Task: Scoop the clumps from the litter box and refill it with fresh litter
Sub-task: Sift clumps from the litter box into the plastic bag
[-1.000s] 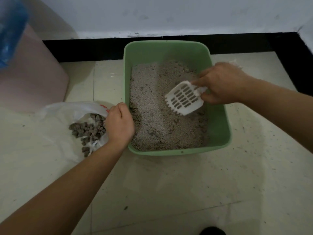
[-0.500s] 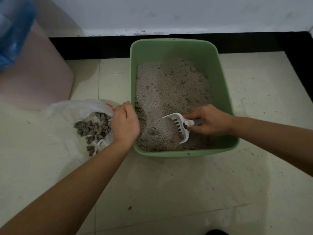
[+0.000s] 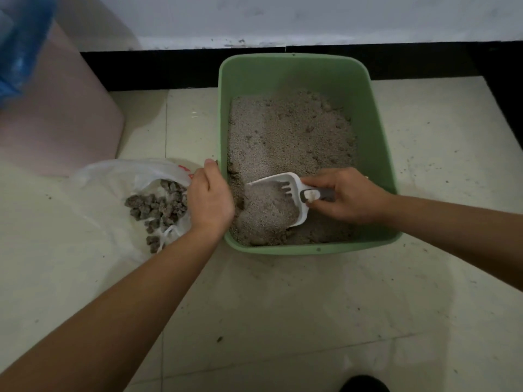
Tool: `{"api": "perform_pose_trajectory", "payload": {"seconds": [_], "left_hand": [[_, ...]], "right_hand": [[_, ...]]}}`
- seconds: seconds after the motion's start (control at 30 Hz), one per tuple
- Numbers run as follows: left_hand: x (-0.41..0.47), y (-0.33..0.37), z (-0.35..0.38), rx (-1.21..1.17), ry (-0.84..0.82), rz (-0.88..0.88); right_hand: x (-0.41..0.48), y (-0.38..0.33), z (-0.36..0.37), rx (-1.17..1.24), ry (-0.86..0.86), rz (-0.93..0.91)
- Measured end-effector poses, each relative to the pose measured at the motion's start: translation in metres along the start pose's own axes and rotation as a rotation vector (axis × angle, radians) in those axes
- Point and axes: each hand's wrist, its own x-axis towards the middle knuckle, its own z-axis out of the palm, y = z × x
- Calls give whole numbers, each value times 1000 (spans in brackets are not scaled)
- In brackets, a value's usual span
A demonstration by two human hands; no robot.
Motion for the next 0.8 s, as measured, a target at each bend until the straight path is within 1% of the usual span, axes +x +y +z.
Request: {"api": "perform_pose_trajectory", "payload": {"seconds": [0.07, 0.13, 0.23, 0.33, 0.4, 0.53, 0.67, 0.73, 0.8], "left_hand": [[0, 0, 0, -4, 0, 2], [0, 0, 0, -3, 3, 4], [1, 0, -1, -13, 11, 8], [1, 0, -1, -17, 3, 1], [0, 2, -1, -38, -12, -14], [-2, 4, -2, -99, -8, -60], [-2, 5, -3, -117, -7, -74], [-1, 4, -3, -109, -12, -74], [-2, 4, -3, -103, -16, -74]], "right_hand": [[-2, -5, 6, -11, 75, 1], [-3, -12, 13, -70, 116, -55], [-3, -13, 12, -191, 106, -208], [-2, -12, 7, -159, 51, -280], [0, -12, 6, -58, -2, -235], [4, -8, 14, 120, -108, 20], [-8, -3, 29, 425, -161, 242], [-13, -4, 33, 484, -156, 291], [-13, -7, 35, 514, -102, 295]]}}
